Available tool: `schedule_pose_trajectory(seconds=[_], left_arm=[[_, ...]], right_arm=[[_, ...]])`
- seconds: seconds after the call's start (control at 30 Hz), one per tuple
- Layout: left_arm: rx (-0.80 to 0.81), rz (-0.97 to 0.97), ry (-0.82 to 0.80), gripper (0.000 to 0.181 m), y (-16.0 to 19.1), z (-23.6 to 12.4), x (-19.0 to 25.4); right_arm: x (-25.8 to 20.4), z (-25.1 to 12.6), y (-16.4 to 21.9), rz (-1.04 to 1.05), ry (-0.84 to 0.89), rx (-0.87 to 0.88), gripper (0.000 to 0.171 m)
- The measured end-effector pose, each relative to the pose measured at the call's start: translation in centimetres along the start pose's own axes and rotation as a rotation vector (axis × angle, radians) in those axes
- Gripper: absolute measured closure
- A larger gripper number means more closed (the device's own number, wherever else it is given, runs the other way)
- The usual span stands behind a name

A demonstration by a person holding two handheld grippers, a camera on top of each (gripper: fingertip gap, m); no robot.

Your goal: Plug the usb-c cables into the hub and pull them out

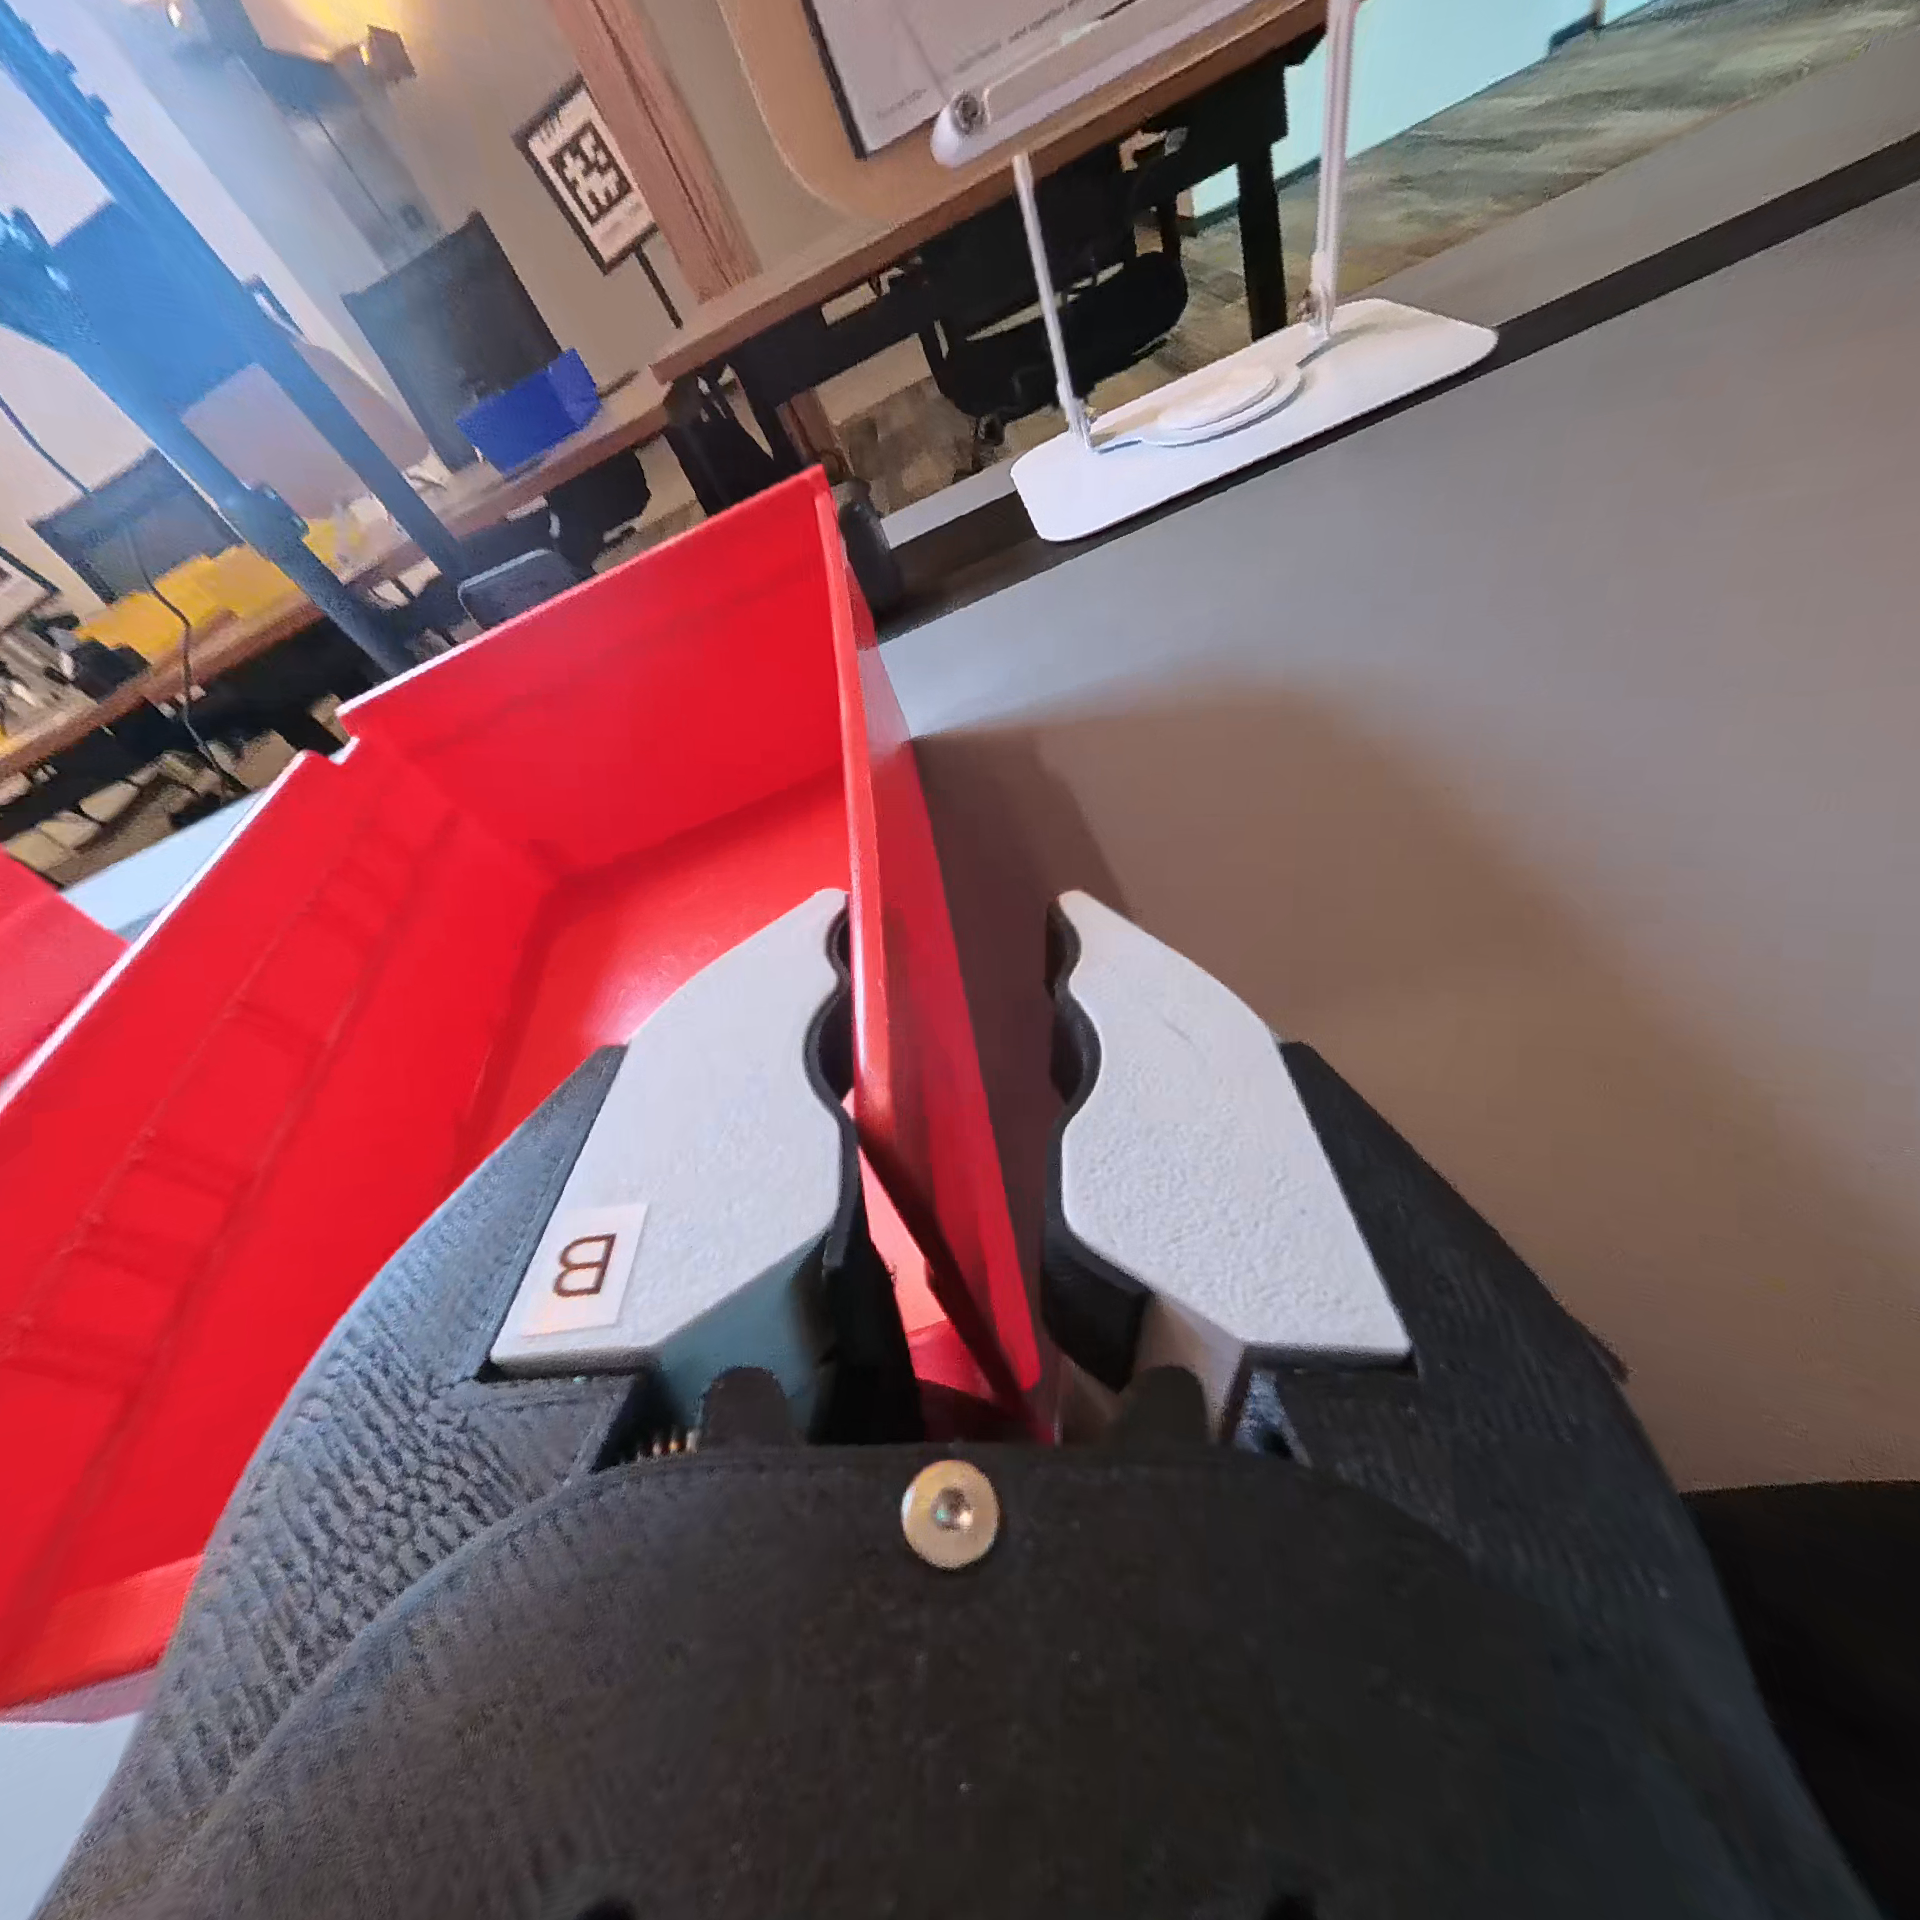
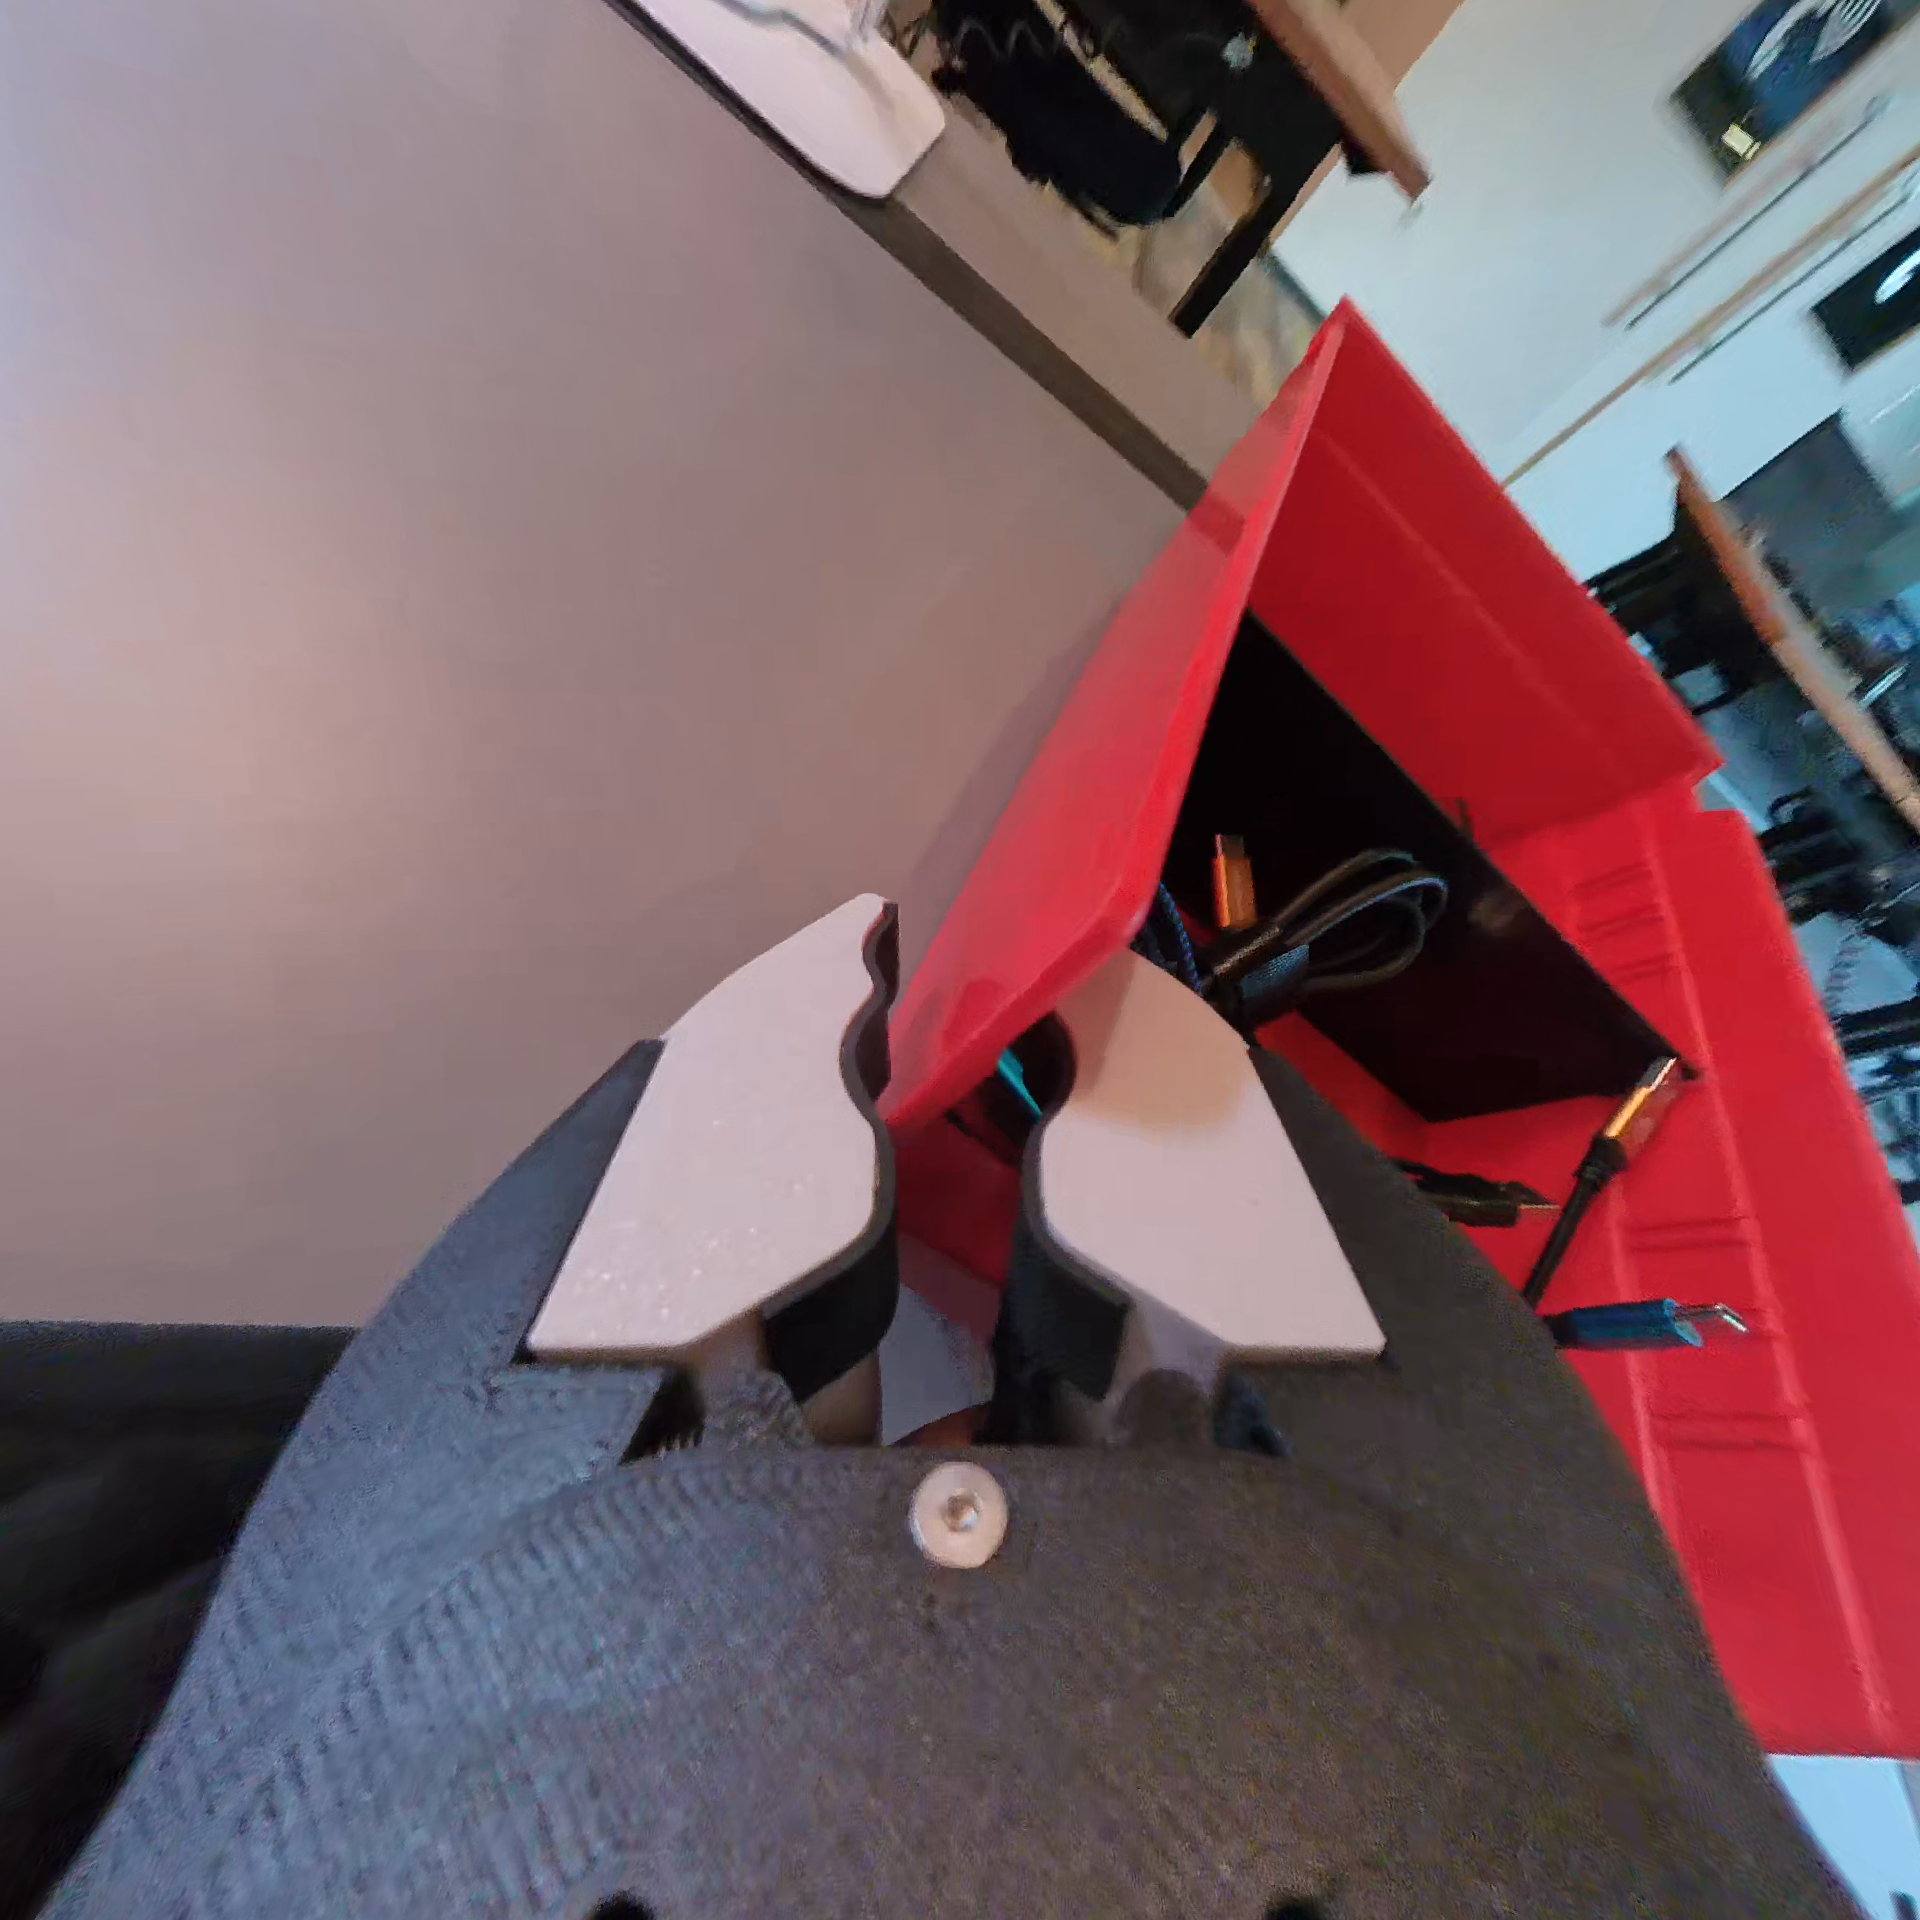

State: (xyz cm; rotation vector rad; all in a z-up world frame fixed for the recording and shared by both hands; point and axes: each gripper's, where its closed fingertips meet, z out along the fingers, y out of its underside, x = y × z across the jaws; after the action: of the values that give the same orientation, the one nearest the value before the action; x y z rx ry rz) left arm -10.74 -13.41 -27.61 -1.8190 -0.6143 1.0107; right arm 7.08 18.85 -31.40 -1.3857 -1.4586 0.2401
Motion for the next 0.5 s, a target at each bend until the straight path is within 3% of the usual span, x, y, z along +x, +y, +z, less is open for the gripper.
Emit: schedule_pose_trajectory(seconds=[0.2,0.27,0.4,0.5], left_arm=[[0.080,0.095,-0.047,0.144,-0.9,-0.7,0.4],[0.195,0.060,-0.124,0.141,-2.3,-2.1,-0.8],[0.433,-0.263,-0.106,0.097,-4.6,-6.7,-2.0],[0.452,-0.362,-0.079,0.059,-4.4,-8.5,-1.6]], right_arm=[[-0.3,-0.3,-0.6,0.061,-0.022,0.098,0.146],[0.5,-1.2,-1.7,0.131,0.005,0.192,0.127],[4.5,-5.8,-4.3,0.485,0.092,0.492,0.082],[5.5,-9.6,-3.2,0.740,0.113,0.651,0.062]])
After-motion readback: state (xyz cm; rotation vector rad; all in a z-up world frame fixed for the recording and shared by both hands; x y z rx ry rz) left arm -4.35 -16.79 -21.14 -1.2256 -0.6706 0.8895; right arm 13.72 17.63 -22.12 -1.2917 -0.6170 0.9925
